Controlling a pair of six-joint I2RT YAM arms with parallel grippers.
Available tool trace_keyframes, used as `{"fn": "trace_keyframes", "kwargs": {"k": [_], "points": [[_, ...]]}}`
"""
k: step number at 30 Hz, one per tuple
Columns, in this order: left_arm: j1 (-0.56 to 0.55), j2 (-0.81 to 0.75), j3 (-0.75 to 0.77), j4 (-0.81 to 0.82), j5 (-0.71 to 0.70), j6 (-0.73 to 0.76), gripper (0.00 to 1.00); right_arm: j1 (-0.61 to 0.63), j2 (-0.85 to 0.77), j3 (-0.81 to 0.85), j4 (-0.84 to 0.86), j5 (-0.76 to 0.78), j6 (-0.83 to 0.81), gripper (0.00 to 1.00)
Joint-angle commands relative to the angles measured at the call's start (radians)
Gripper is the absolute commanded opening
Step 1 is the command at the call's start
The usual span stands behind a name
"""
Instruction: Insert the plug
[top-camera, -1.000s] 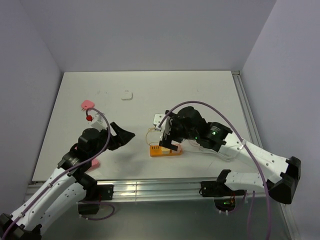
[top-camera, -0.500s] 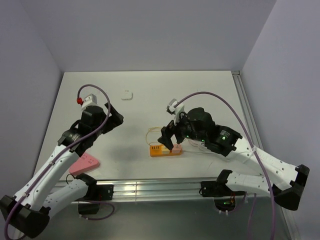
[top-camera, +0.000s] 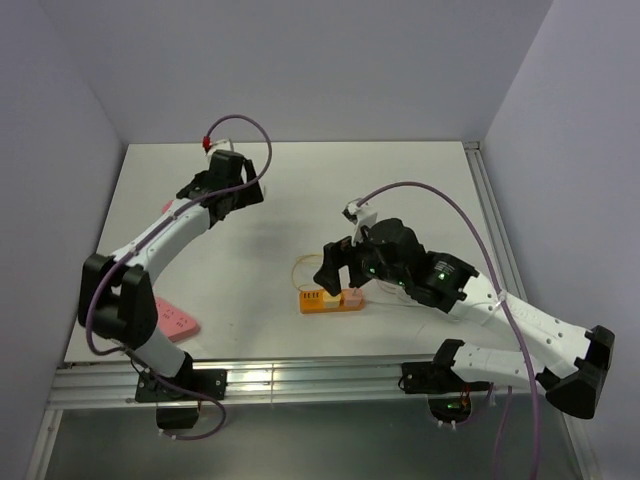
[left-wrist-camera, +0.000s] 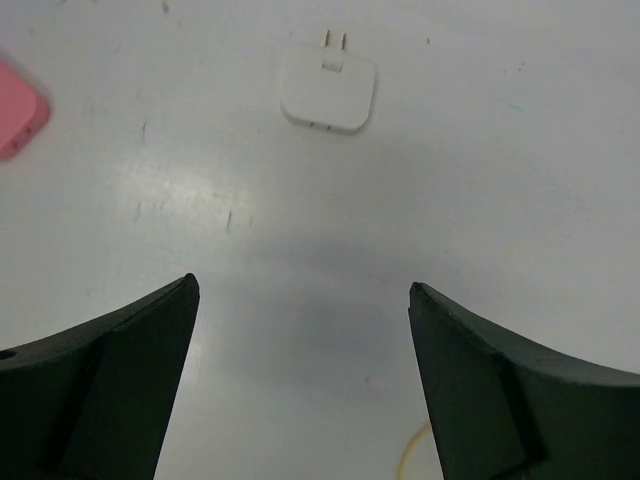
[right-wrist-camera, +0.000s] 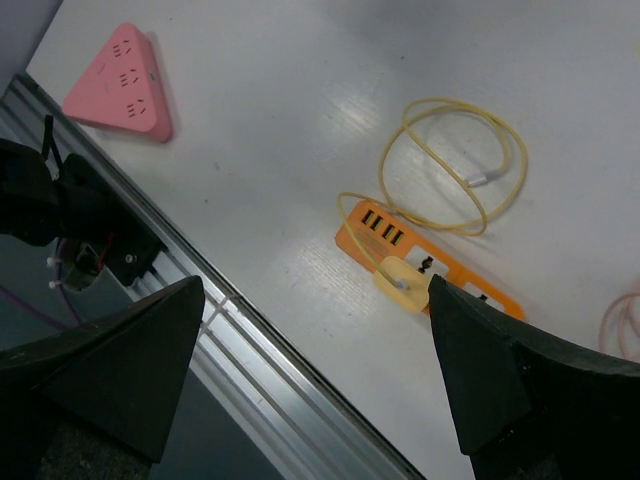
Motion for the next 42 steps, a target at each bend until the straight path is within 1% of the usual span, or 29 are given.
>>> {"fn": "trace_keyframes", "kwargs": {"k": [1, 2, 3, 4, 5, 6, 7, 8, 9, 10, 12, 17, 21, 25, 28, 31, 40, 42], "points": [[0.007, 0.091, 0.08, 0.2, 0.007, 0.204, 0.91, -0.004, -0.092, -0.029, -0.001, 0.089, 0.041, 1.0], [0.013, 0.158, 0.1, 0.237, 0.014, 0.241, 0.91, -0.007, -0.106, -0.036, -0.001, 0.096, 0.028, 1.0], [0.017, 0.194, 0.125, 0.249, 0.012, 0.258, 0.9, -0.009, -0.117, -0.037, -0.011, 0.116, 0.027, 1.0], [0.021, 0.231, 0.189, 0.249, 0.004, 0.269, 0.9, -0.013, -0.129, -0.036, -0.022, 0.12, 0.019, 1.0], [0.027, 0.308, 0.226, 0.234, -0.014, 0.287, 0.91, -0.02, -0.134, -0.034, -0.042, 0.12, 0.001, 1.0], [0.03, 0.344, 0.263, 0.231, -0.013, 0.298, 0.91, -0.021, -0.139, -0.031, -0.05, 0.127, -0.007, 1.0], [0.036, 0.381, 0.331, 0.231, -0.005, 0.31, 0.93, -0.023, -0.152, -0.034, -0.054, 0.13, -0.008, 1.0], [0.038, 0.45, 0.367, 0.223, 0.002, 0.333, 0.94, -0.023, -0.162, -0.042, -0.051, 0.129, -0.018, 1.0], [0.038, 0.481, 0.399, 0.22, 0.004, 0.342, 0.99, -0.027, -0.169, -0.054, -0.05, 0.127, -0.021, 1.0], [0.038, 0.507, 0.444, 0.225, 0.008, 0.351, 1.0, -0.03, -0.186, -0.059, -0.045, 0.126, -0.025, 1.0], [0.038, 0.565, 0.473, 0.238, -0.008, 0.367, 0.99, -0.038, -0.198, -0.072, -0.038, 0.123, -0.033, 1.0], [0.047, 0.686, 0.584, 0.183, -0.057, 0.349, 0.99, -0.07, -0.223, -0.099, -0.027, 0.109, -0.05, 1.0], [0.049, 0.737, 0.631, 0.143, -0.068, 0.321, 0.99, -0.107, -0.215, -0.128, -0.01, 0.084, -0.051, 1.0], [0.055, 0.763, 0.642, 0.074, -0.107, 0.234, 1.0, -0.127, -0.2, -0.125, -0.004, 0.061, -0.053, 0.99], [0.061, 0.756, 0.605, 0.086, -0.084, 0.207, 1.0, -0.13, -0.192, -0.123, 0.002, 0.058, -0.058, 0.99], [0.063, 0.772, 0.611, 0.065, -0.059, 0.189, 0.99, -0.133, -0.185, -0.116, -0.002, 0.058, -0.059, 0.99], [0.072, 0.78, 0.61, 0.047, -0.015, 0.178, 0.89, -0.135, -0.192, -0.115, 0.002, 0.058, -0.044, 0.98], [0.072, 0.783, 0.614, 0.042, -0.015, 0.181, 0.85, -0.135, -0.197, -0.119, 0.002, 0.058, -0.042, 0.98]]}}
